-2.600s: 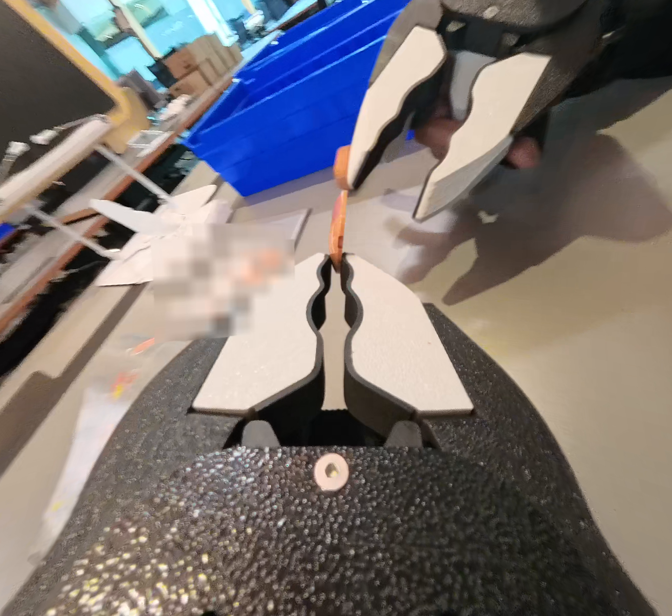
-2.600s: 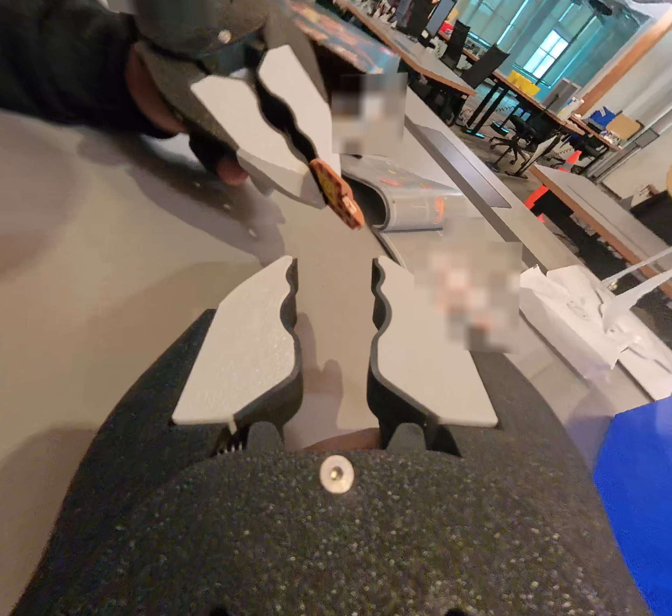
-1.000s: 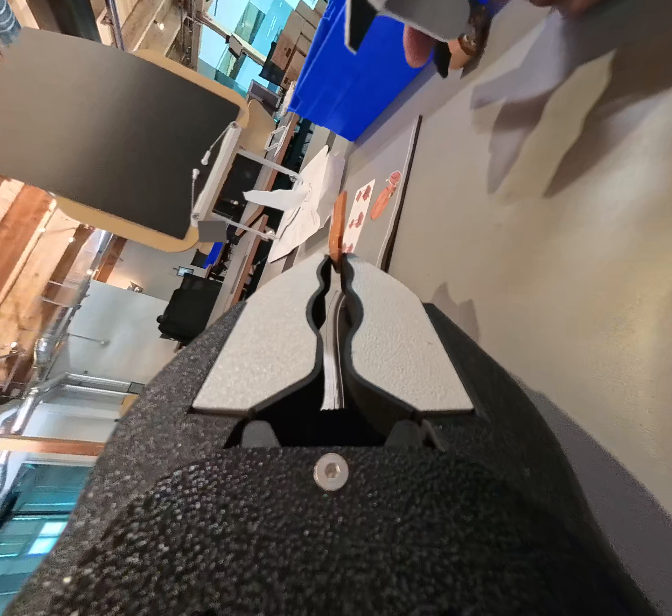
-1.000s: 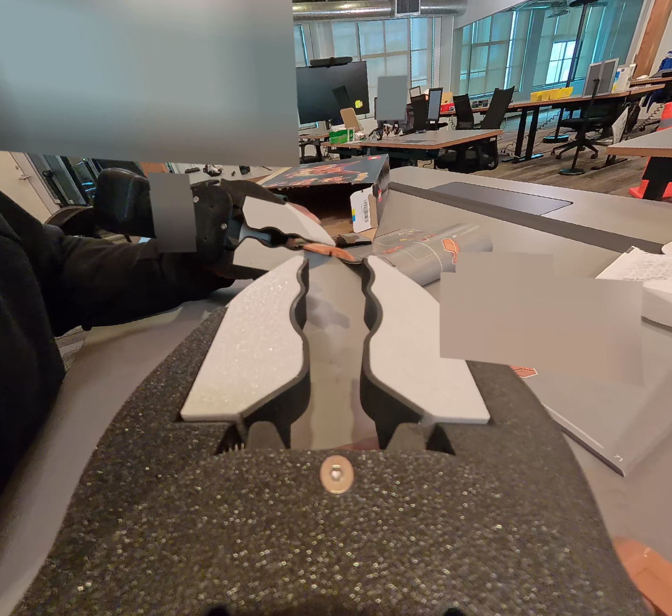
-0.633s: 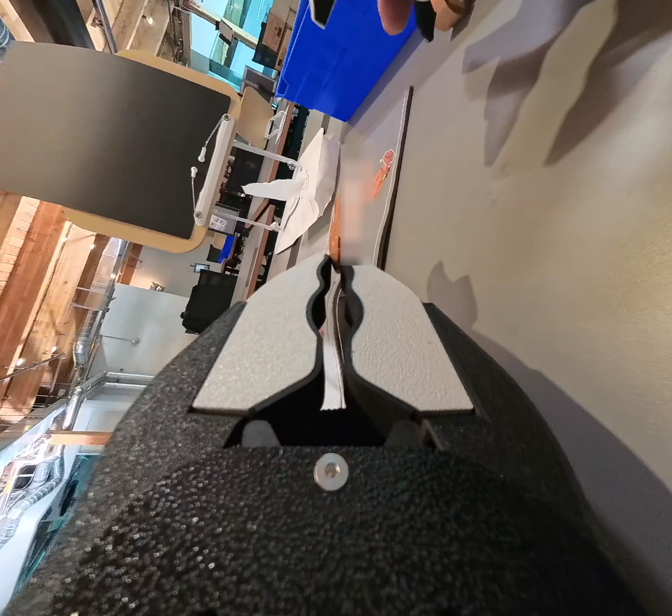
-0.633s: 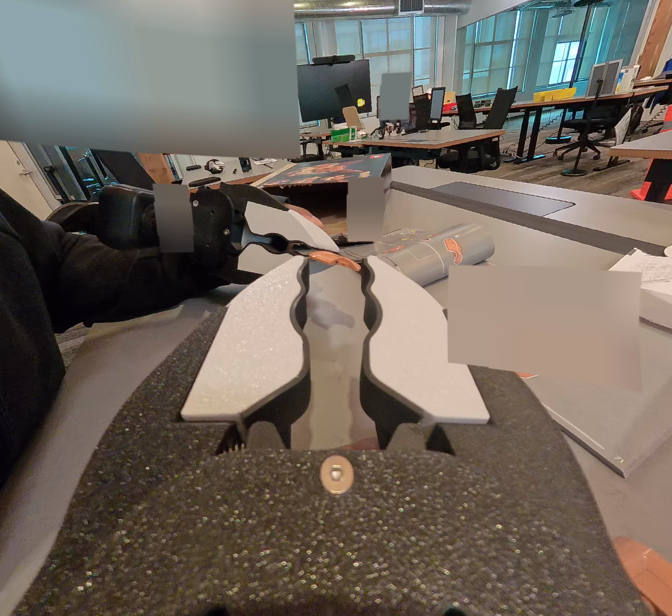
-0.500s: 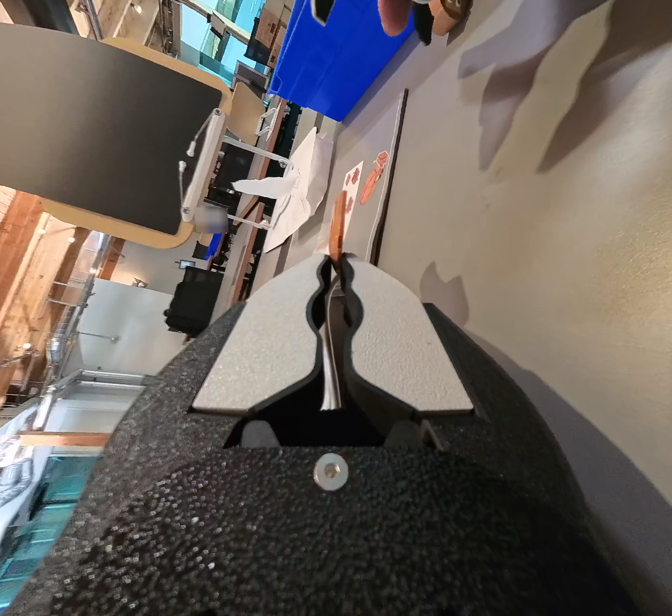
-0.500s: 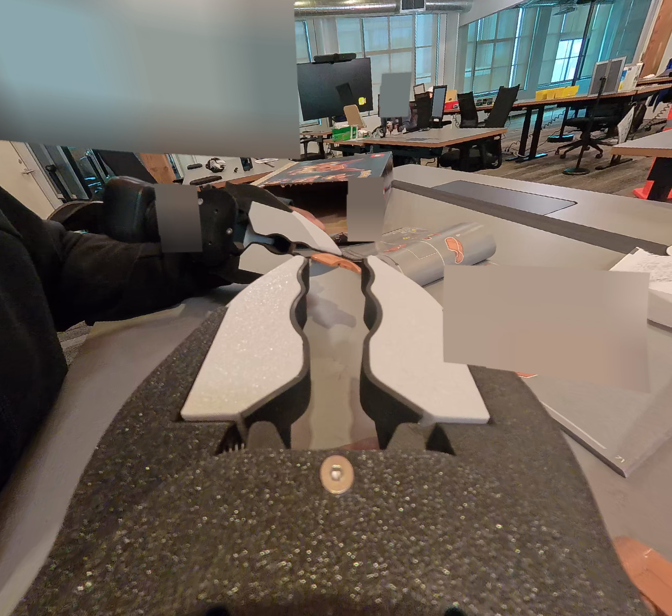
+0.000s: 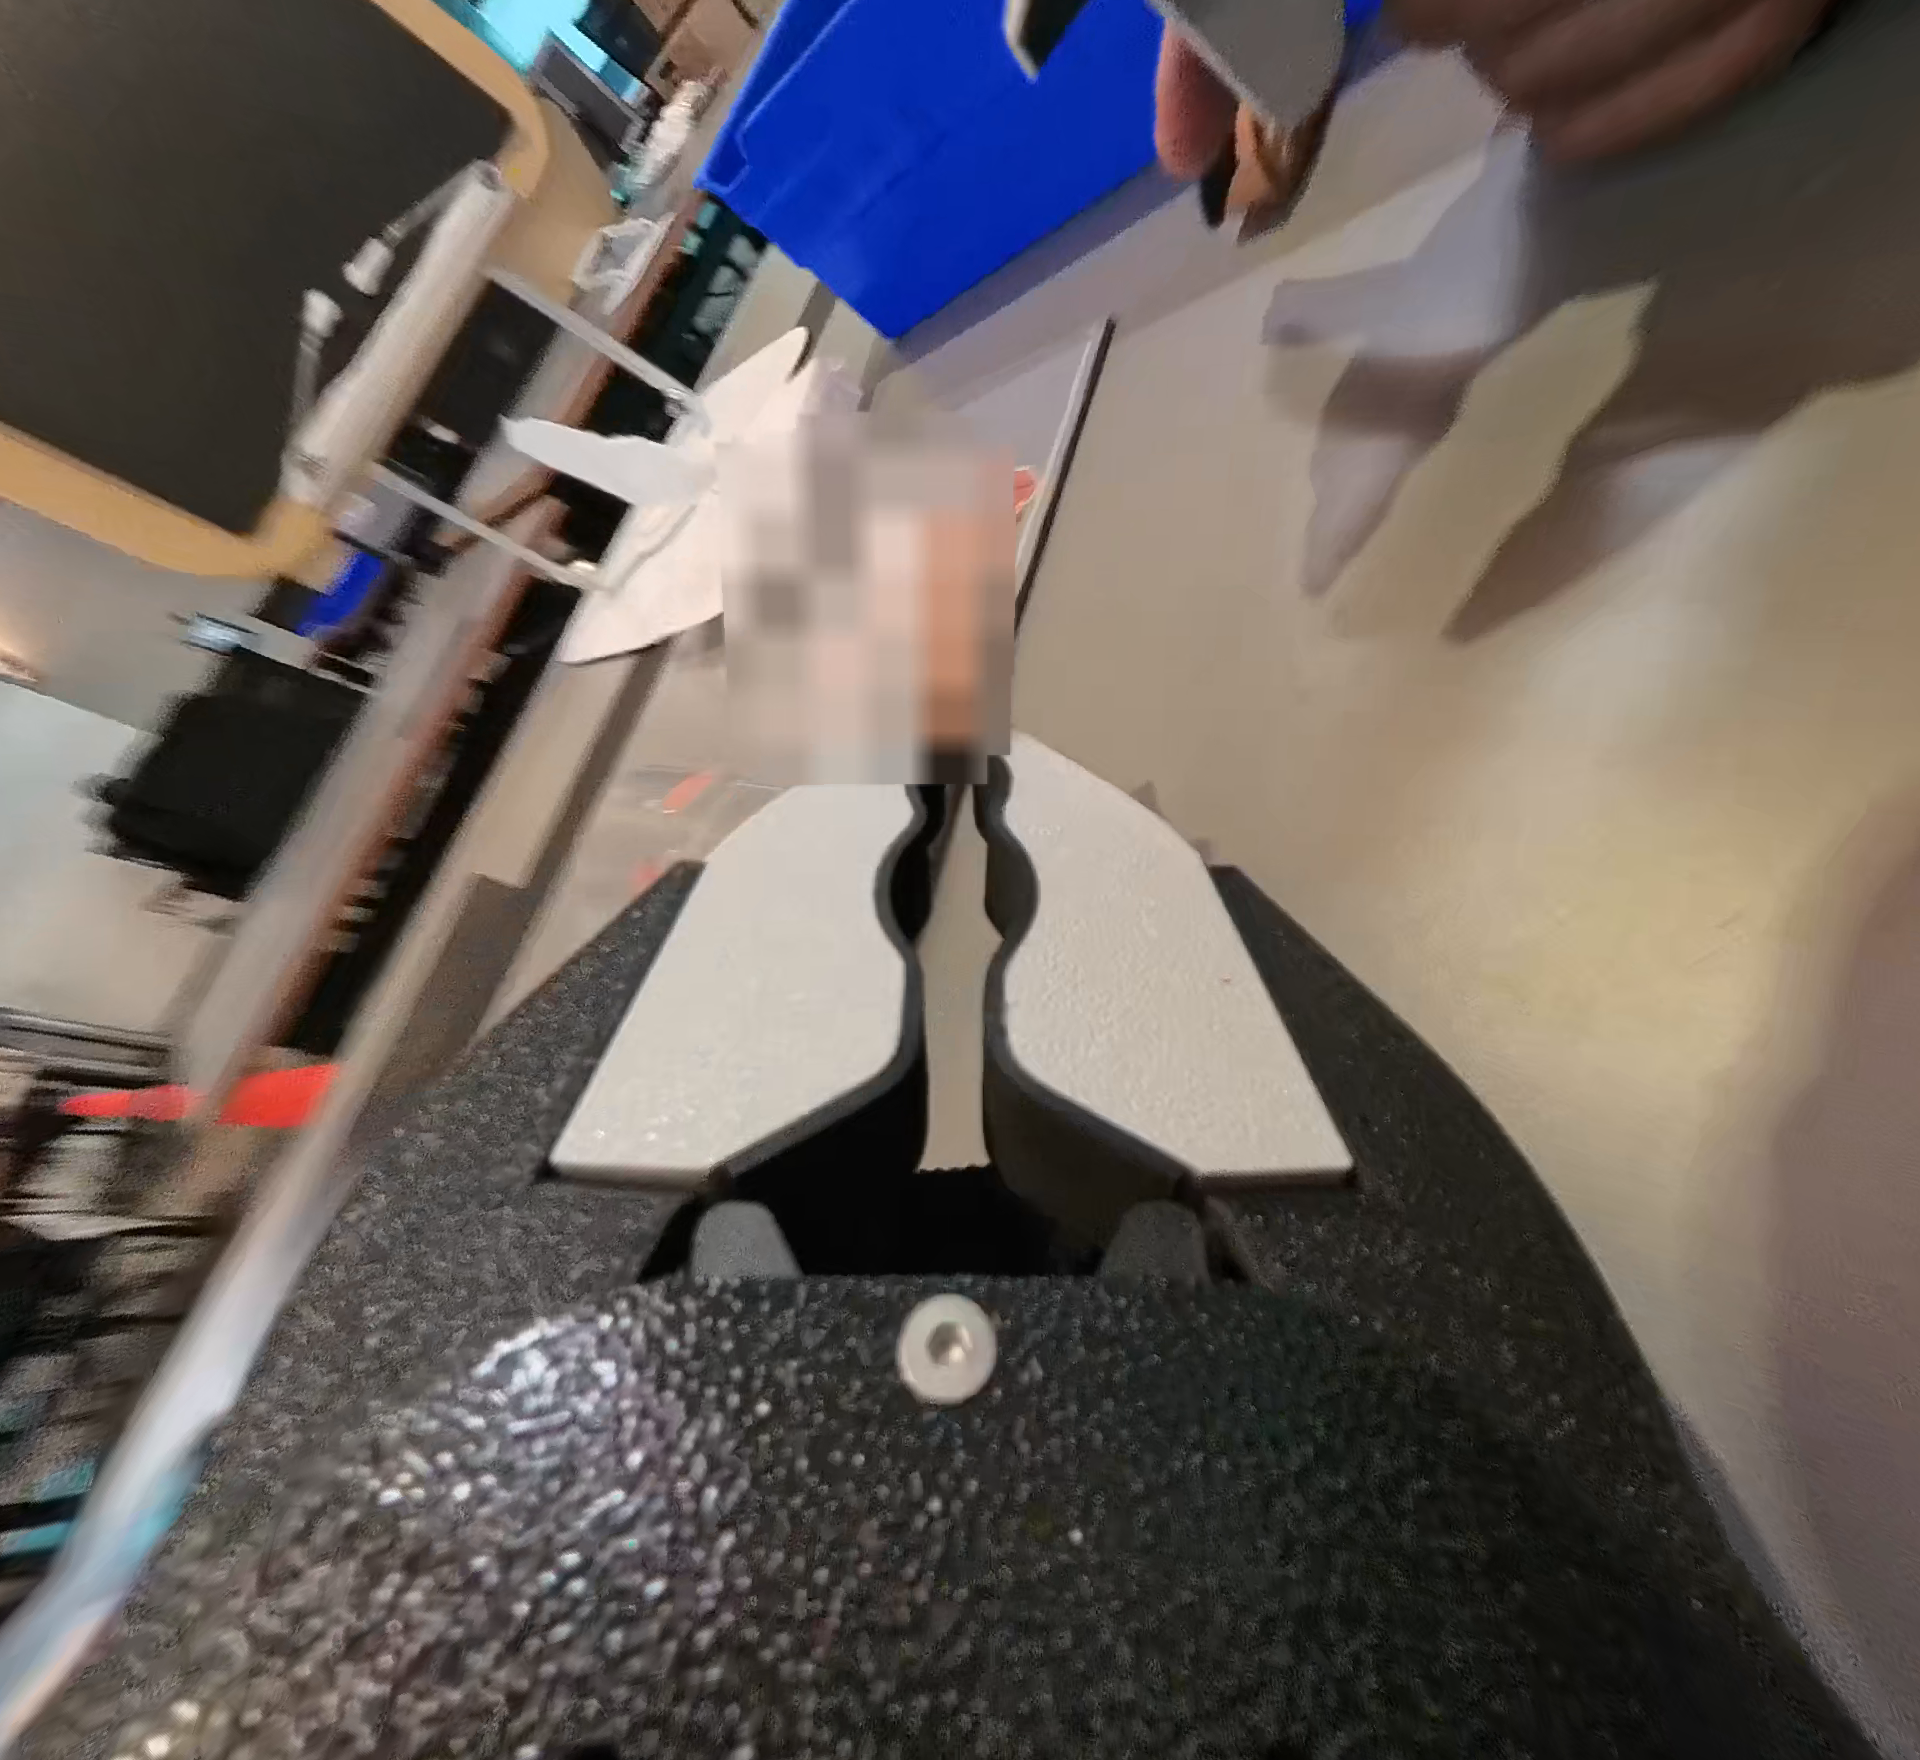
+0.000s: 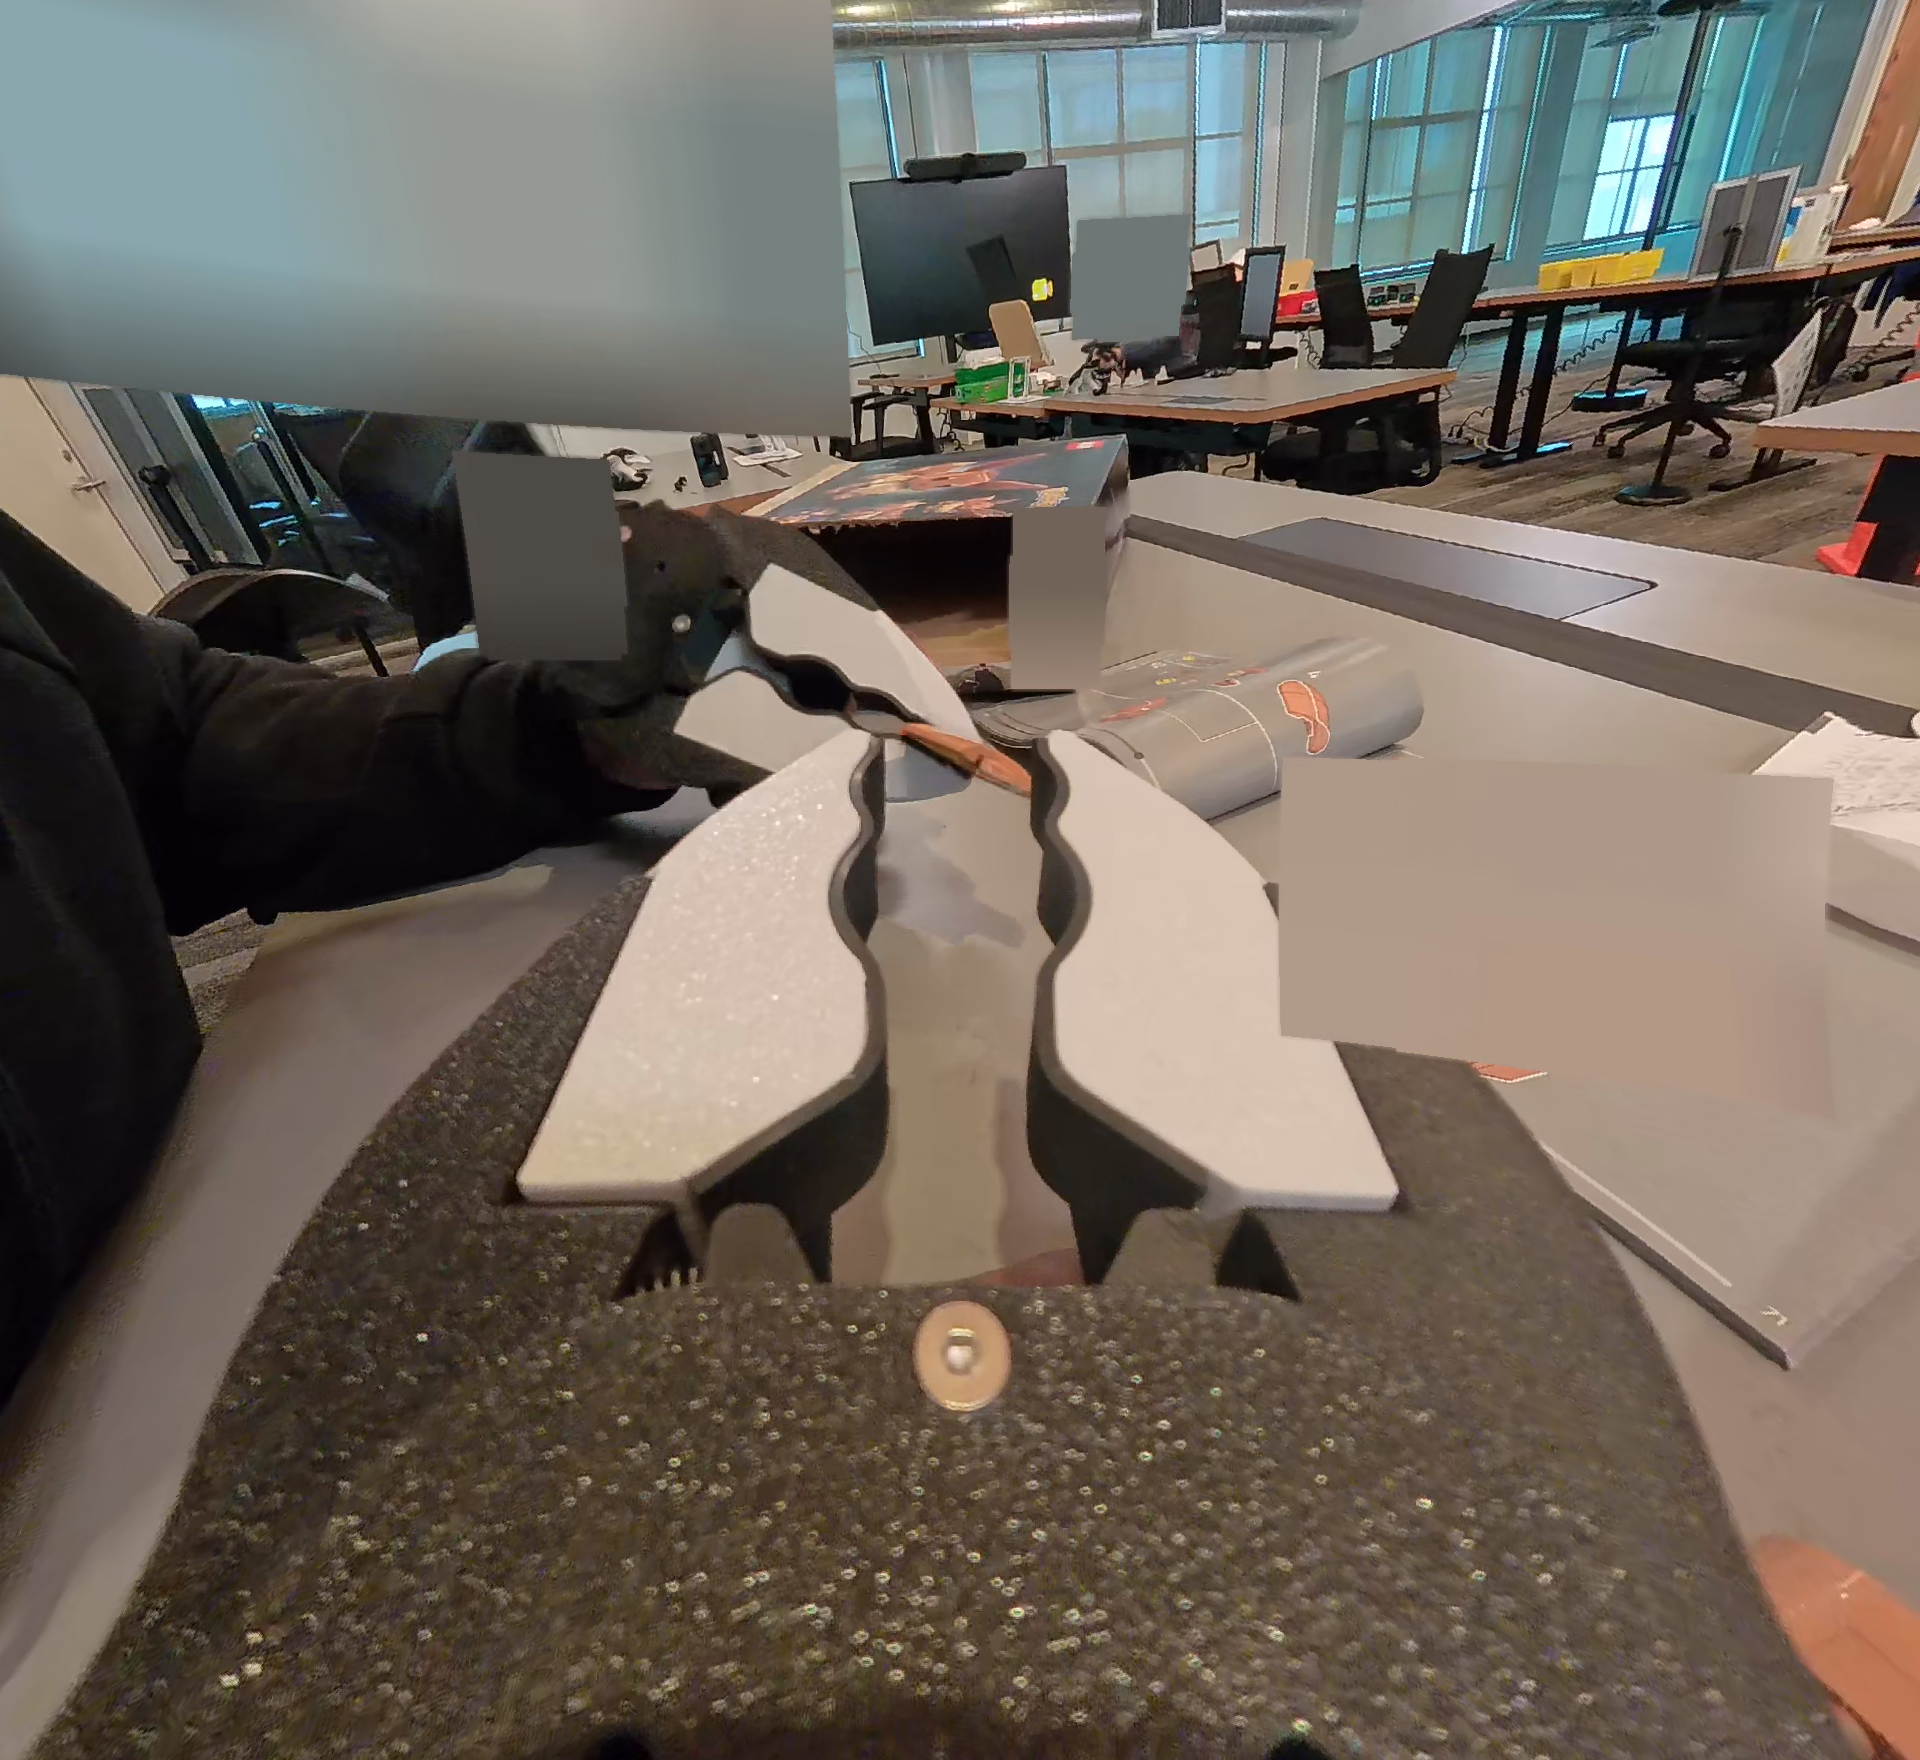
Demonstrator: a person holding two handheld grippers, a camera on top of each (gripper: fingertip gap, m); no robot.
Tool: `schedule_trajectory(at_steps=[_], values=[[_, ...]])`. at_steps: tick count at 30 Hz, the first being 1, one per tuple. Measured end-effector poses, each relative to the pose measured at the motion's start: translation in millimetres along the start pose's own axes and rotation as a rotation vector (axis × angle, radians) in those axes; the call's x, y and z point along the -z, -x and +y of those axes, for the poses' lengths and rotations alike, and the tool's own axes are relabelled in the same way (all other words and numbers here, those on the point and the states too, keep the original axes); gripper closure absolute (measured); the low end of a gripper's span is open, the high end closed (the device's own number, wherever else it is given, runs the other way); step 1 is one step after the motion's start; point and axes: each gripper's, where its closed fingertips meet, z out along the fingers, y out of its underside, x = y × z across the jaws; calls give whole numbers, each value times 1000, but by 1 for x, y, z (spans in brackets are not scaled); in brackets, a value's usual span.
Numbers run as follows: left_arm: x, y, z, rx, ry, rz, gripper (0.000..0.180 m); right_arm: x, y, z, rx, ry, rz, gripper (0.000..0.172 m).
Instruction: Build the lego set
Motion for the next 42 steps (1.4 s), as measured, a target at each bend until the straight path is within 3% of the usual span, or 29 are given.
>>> schedule_trajectory(at_steps=[4,15,20,28,42], values=[[2,-3,-8,273,-42,113,176,0,0,0,2,1,-1,145],[4,-3,-1,604,-37,234,176,0,0,0,-8,2,-10,146],[5,-7,2,683,-15,289,176,0,1,0,-11,0,-13,147],[16,-45,11,977,158,593,176,1,2,0,-8,2,-14,147],[17,-57,23,903,270,601,169,1,2,1,-8,5,-14,147]])
